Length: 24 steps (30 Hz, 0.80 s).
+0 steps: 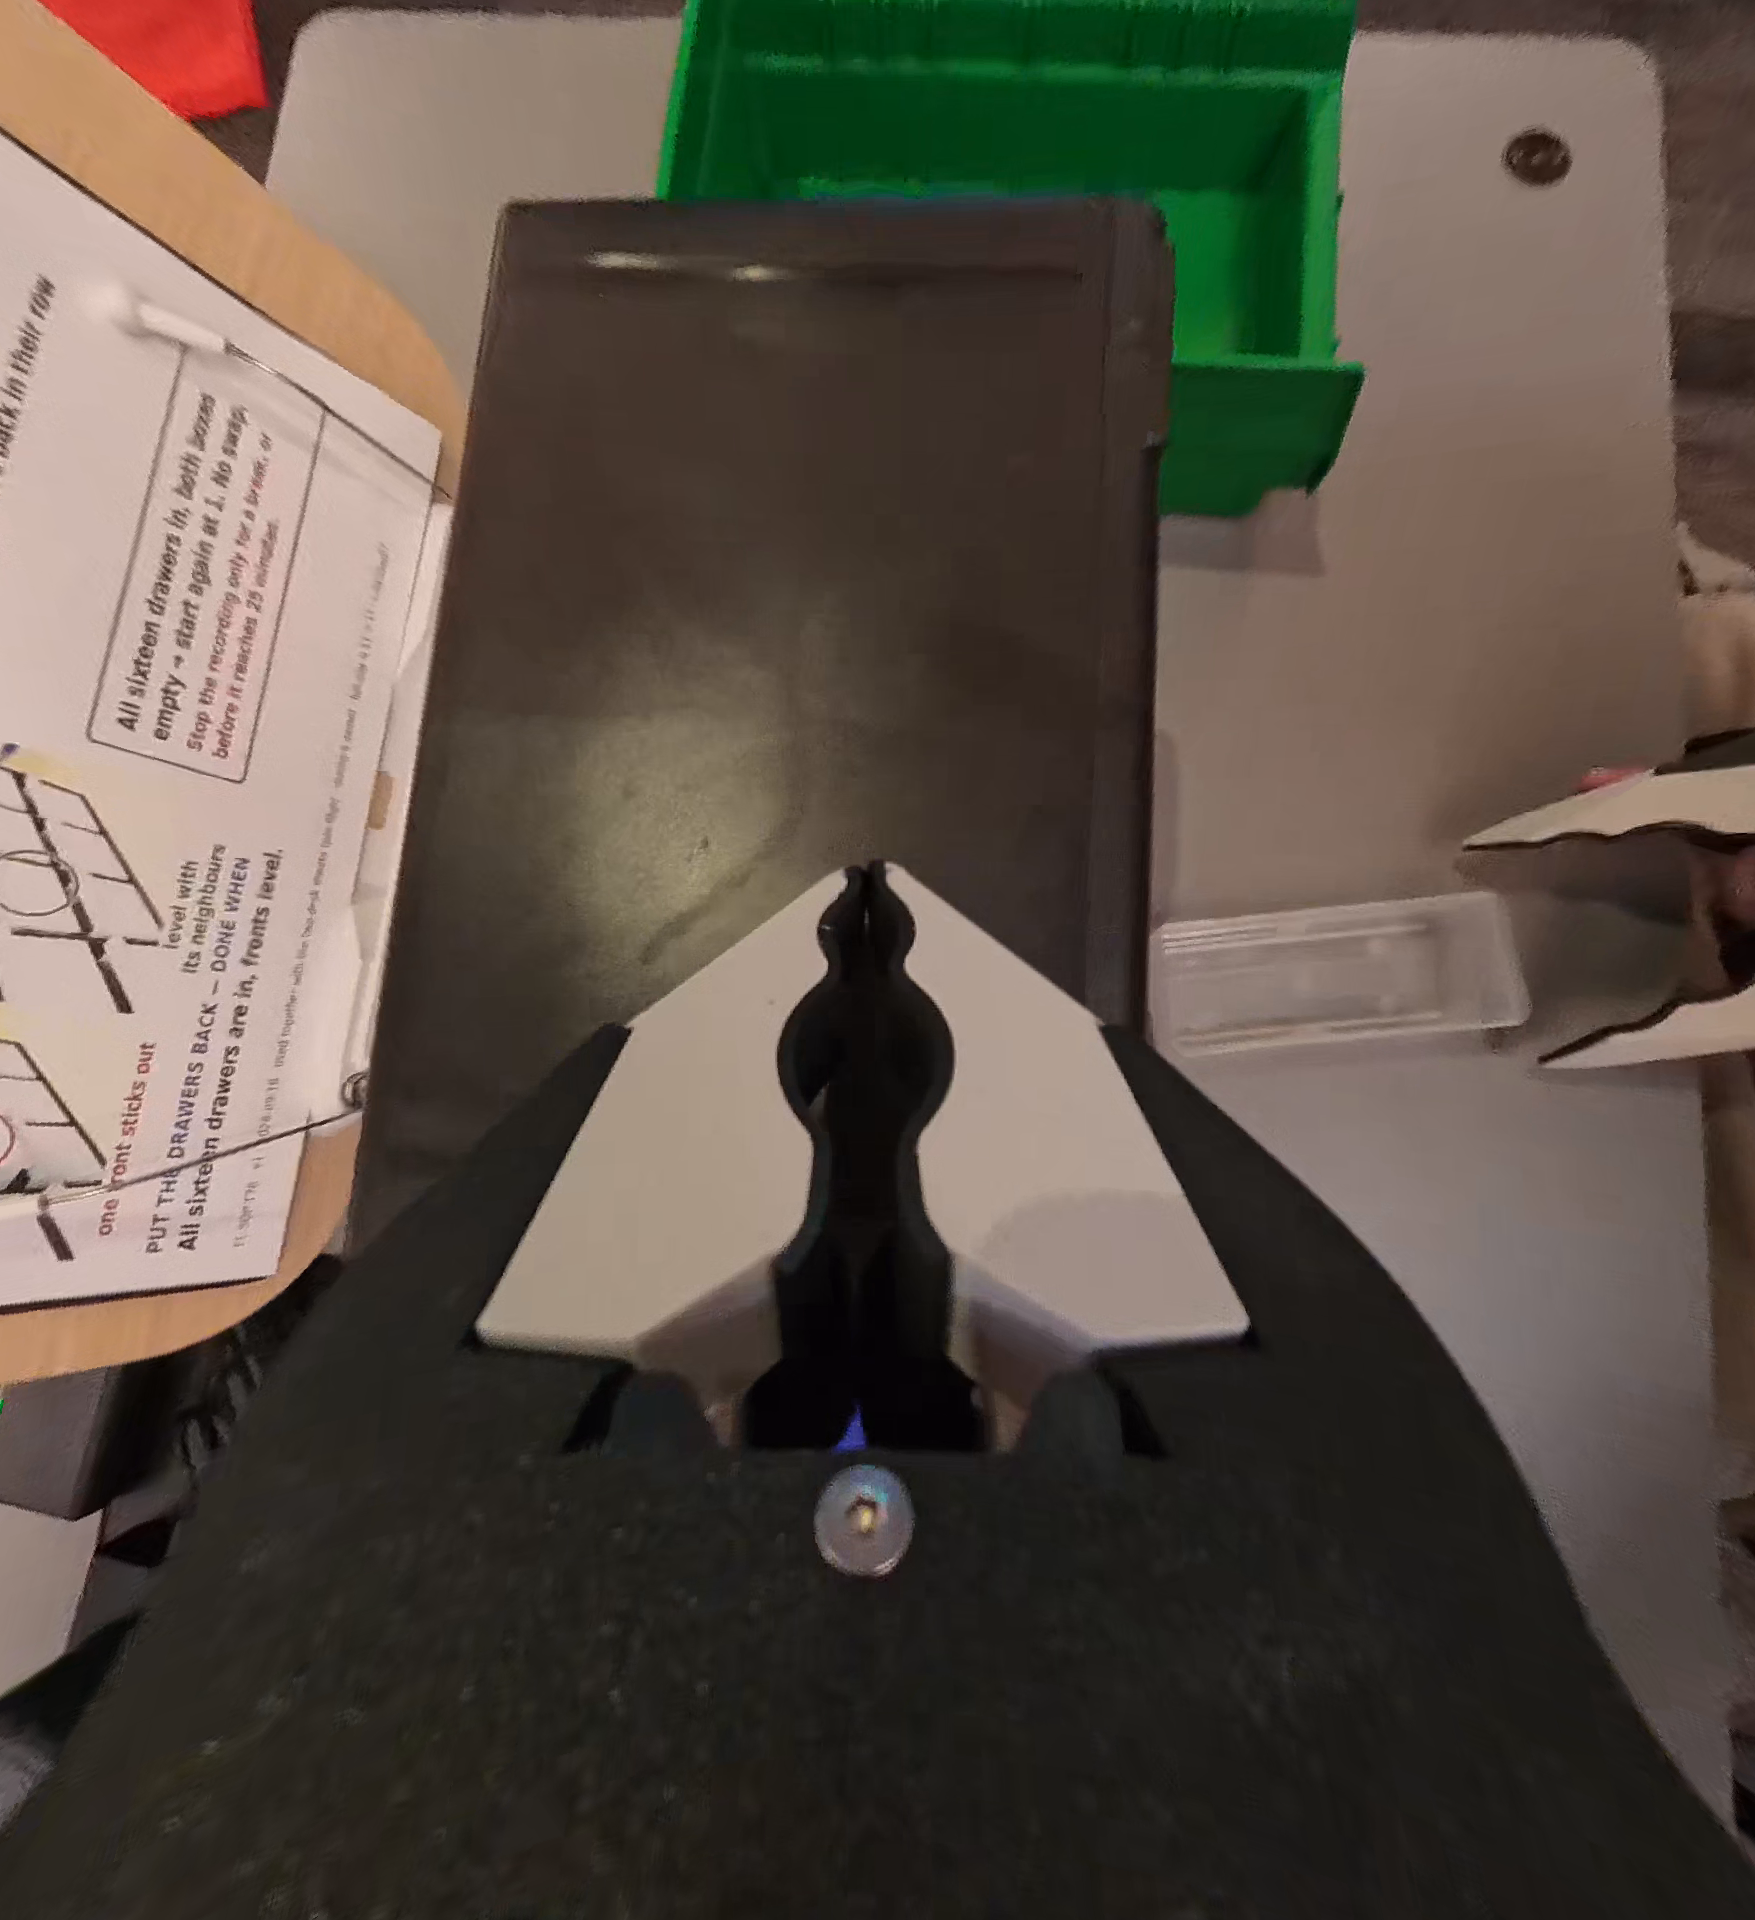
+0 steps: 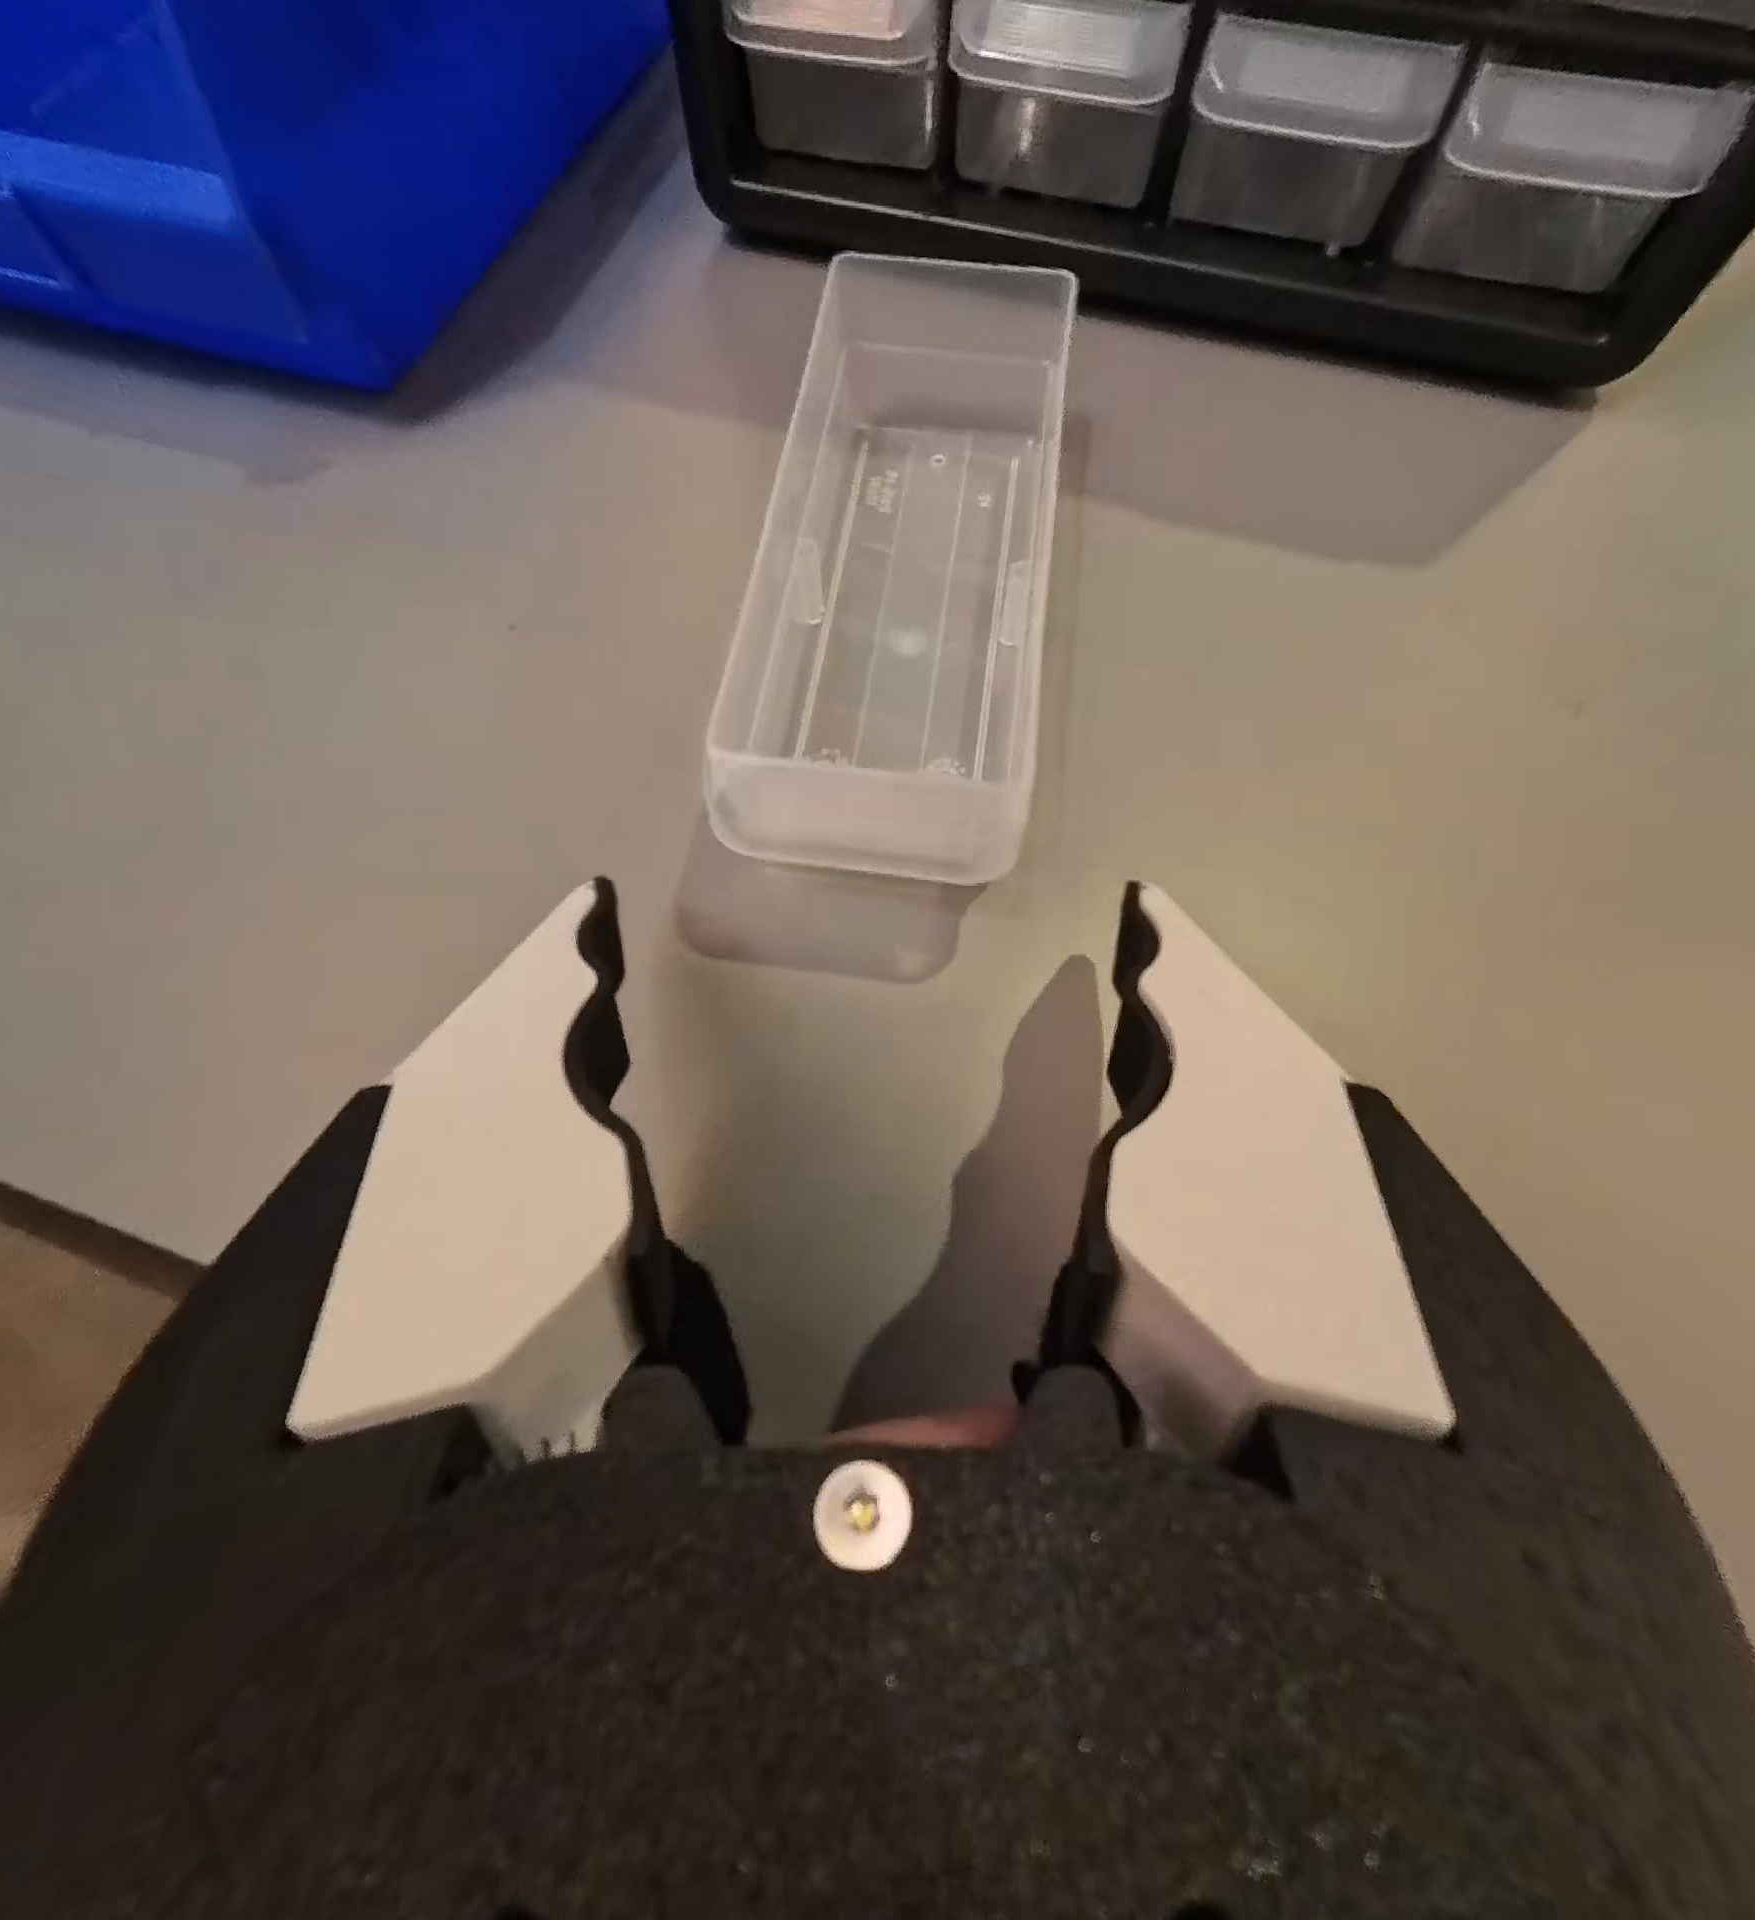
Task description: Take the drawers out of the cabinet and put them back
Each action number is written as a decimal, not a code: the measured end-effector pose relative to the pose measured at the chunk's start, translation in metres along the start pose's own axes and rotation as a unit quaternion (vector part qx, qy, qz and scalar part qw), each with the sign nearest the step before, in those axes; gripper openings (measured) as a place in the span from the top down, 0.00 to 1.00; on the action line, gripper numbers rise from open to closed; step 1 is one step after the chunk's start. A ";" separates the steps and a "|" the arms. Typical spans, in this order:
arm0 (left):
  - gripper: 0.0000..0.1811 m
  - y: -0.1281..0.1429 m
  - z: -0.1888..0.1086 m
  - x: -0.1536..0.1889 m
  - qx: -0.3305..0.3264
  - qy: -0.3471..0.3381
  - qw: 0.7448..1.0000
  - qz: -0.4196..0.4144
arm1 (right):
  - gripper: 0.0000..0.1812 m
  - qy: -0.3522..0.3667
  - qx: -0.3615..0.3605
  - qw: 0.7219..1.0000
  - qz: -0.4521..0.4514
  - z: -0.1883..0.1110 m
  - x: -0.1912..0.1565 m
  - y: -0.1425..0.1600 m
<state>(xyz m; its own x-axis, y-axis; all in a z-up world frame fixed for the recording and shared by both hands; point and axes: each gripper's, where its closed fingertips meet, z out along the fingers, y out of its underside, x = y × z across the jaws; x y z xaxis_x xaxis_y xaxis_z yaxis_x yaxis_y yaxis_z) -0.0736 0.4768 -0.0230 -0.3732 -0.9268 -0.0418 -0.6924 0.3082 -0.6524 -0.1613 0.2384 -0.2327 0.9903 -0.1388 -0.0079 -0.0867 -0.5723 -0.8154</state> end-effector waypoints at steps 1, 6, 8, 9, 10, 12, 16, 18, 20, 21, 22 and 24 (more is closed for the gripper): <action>1.00 0.005 0.003 -0.003 -0.014 -0.007 1.000 0.004 | 0.48 0.004 -0.002 1.000 -0.003 0.002 0.000 -0.002; 1.00 0.007 0.009 -0.009 -0.010 -0.007 1.000 -0.021 | 0.49 0.036 -0.024 0.999 -0.017 0.018 0.002 -0.014; 1.00 0.008 0.009 -0.010 -0.015 -0.024 1.000 -0.005 | 0.48 0.033 -0.058 0.998 -0.011 0.025 0.000 -0.009; 1.00 0.009 0.009 -0.010 -0.019 -0.032 0.999 0.001 | 0.48 0.030 -0.071 0.997 -0.008 0.027 -0.001 -0.006; 1.00 0.009 0.009 -0.010 -0.023 -0.039 0.999 0.007 | 0.48 0.031 -0.080 0.996 -0.007 0.030 -0.001 -0.005; 1.00 0.009 0.009 -0.010 -0.026 -0.047 0.999 0.012 | 0.48 0.045 -0.086 0.995 -0.008 0.034 0.003 -0.006; 1.00 0.008 0.009 -0.010 -0.019 -0.031 0.999 -0.004 | 0.50 0.053 -0.090 0.995 0.006 0.045 0.007 -0.018; 1.00 0.008 0.008 -0.010 -0.015 -0.022 1.000 -0.013 | 0.57 0.043 -0.119 0.992 0.020 0.050 0.006 -0.017; 1.00 0.010 0.007 -0.011 -0.019 -0.025 0.999 -0.013 | 0.58 0.046 -0.154 0.987 0.022 0.051 0.008 -0.015; 1.00 0.010 0.007 -0.012 -0.024 -0.030 0.999 -0.011 | 0.59 0.044 -0.166 0.985 0.027 0.051 0.008 -0.015; 1.00 0.011 0.006 -0.012 -0.028 -0.034 0.999 -0.008 | 0.59 0.041 -0.173 0.984 0.032 0.051 0.007 -0.015; 1.00 0.012 0.005 -0.012 -0.032 -0.039 0.999 -0.006 | 0.60 0.043 -0.170 0.984 0.031 0.050 0.009 -0.016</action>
<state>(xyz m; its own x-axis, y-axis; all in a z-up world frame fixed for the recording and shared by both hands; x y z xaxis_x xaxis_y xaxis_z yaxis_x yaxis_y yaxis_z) -0.0740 0.4906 -0.0344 -0.3176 -0.9435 -0.0947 -0.7359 0.3083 -0.6028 -0.1452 0.2866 -0.2487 0.9703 -0.2417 0.0102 -0.1922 -0.7959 -0.5741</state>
